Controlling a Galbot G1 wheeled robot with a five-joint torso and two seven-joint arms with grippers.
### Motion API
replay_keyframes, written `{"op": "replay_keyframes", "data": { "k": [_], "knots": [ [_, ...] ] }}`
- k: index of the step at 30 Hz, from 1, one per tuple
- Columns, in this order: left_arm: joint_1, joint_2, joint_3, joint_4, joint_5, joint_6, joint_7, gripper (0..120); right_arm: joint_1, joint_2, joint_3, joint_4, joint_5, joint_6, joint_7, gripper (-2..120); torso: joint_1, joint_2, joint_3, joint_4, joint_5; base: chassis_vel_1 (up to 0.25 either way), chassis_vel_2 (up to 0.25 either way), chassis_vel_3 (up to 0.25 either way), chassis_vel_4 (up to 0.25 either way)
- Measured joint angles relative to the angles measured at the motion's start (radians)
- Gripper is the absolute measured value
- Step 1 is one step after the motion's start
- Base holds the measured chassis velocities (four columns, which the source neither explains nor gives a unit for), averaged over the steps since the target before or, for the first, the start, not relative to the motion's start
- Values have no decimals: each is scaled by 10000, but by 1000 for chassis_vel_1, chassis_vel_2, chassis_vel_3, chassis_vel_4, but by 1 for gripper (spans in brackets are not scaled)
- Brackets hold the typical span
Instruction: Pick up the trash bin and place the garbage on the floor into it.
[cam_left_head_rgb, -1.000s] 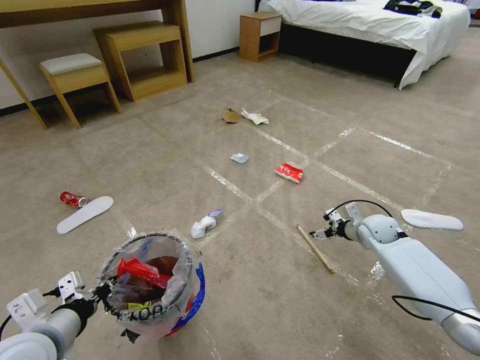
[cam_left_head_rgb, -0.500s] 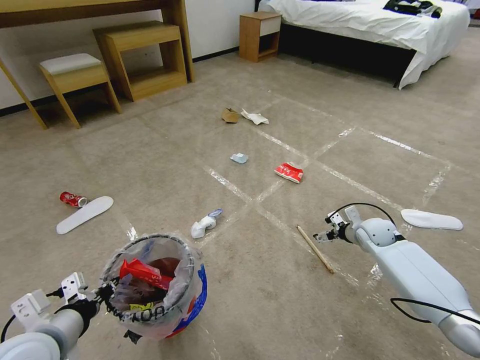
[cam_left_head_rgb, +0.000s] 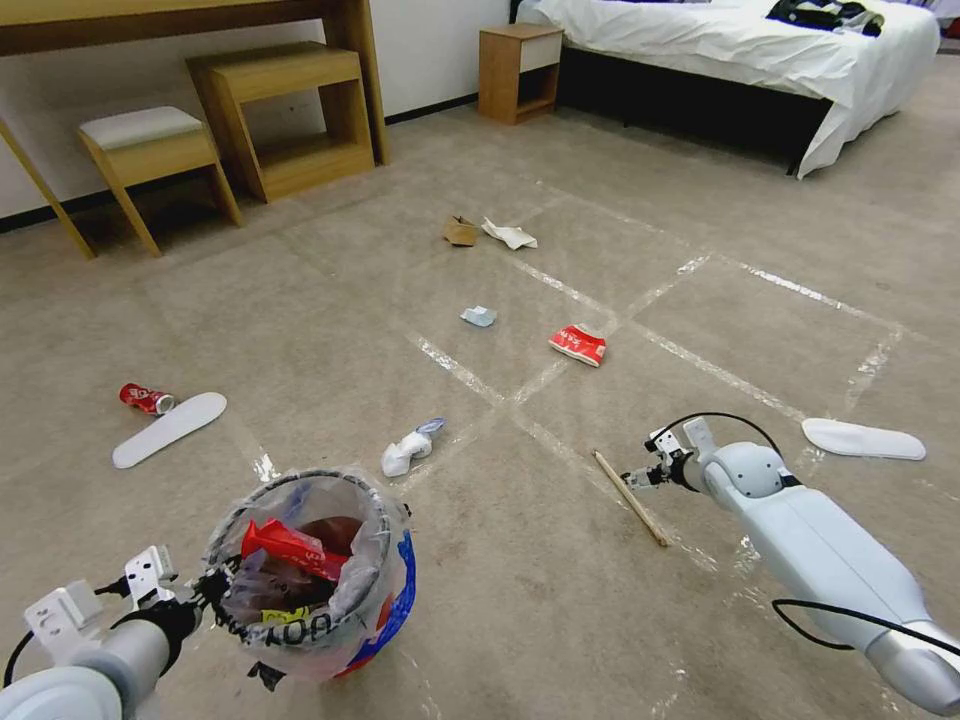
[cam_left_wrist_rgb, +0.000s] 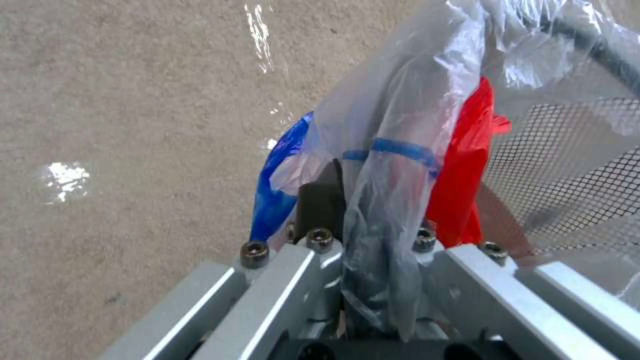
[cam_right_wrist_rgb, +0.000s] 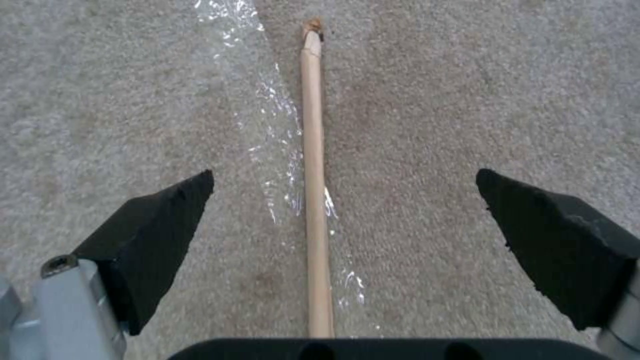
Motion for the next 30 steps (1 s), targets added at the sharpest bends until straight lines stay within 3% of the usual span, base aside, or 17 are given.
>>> {"op": "replay_keyframes", "data": {
  "k": [30],
  "knots": [
    [-150, 10, 149, 280, 103, -8, 13, 0, 554, 1493, -152, -2427, -811, 948, -49, 100, 0, 0, 0, -1, -1, 0, 0, 0, 0]
  ]
}}
